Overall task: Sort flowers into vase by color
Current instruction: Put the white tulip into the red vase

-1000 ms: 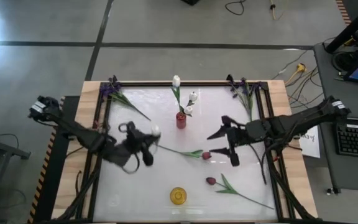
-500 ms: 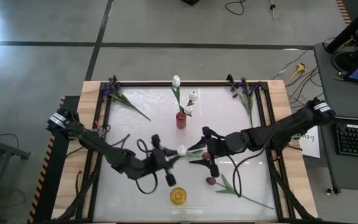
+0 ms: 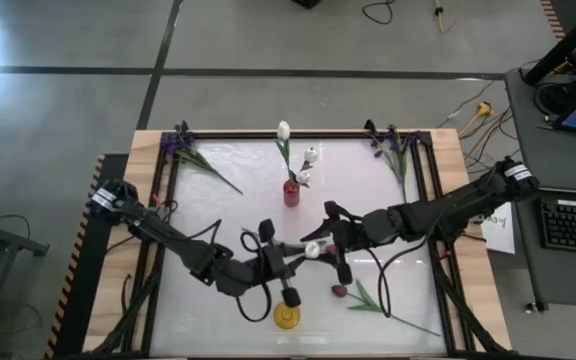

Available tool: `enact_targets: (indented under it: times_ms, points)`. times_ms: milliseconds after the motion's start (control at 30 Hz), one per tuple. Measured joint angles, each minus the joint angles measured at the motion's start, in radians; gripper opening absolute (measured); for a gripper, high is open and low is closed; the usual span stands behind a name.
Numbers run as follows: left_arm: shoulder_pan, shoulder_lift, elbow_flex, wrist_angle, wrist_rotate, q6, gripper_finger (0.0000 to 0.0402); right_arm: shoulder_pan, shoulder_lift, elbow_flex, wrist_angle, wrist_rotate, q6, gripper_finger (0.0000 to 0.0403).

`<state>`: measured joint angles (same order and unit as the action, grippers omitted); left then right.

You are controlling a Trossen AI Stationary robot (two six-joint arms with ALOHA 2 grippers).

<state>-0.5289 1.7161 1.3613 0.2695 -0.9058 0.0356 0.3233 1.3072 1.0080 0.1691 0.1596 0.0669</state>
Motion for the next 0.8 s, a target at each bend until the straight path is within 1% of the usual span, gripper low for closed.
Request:
enact_targets:
  times_ms: [233,300,333,467,533,600,700,800]
  points:
    - [0.036,0.0,-0.016,-0.004,-0.006,-0.051,0.0,0.0,-0.002,0.0,-0.023,0.001,-0.013,0.006]
    - [0.042,0.0,-0.016,-0.005,-0.031,-0.071,0.0003,-0.001,-0.002,0.0,-0.031,0.006,-0.009,0.0029]
    - [0.044,0.0,-0.016,-0.013,-0.044,-0.072,0.0007,-0.002,-0.003,0.0,-0.033,0.009,-0.006,0.0019]
    - [0.047,-0.012,0.005,-0.115,-0.053,-0.074,0.0039,-0.002,-0.01,-0.001,-0.044,0.014,0.0,0.0015]
    - [0.048,-0.028,0.021,-0.201,-0.057,-0.093,0.0064,-0.002,-0.024,-0.001,-0.055,0.053,-0.018,0.0014]
    - [0.048,-0.05,0.035,-0.322,-0.071,-0.134,0.0092,-0.003,-0.046,-0.001,-0.085,0.119,-0.036,0.0014]
    - [0.048,-0.089,0.044,-0.542,-0.083,-0.246,0.0131,-0.015,-0.088,-0.002,-0.129,0.233,-0.059,0.0014]
    - [0.048,-0.132,0.033,-0.738,-0.088,-0.409,0.016,-0.029,-0.117,-0.002,-0.116,0.318,-0.122,0.0013]
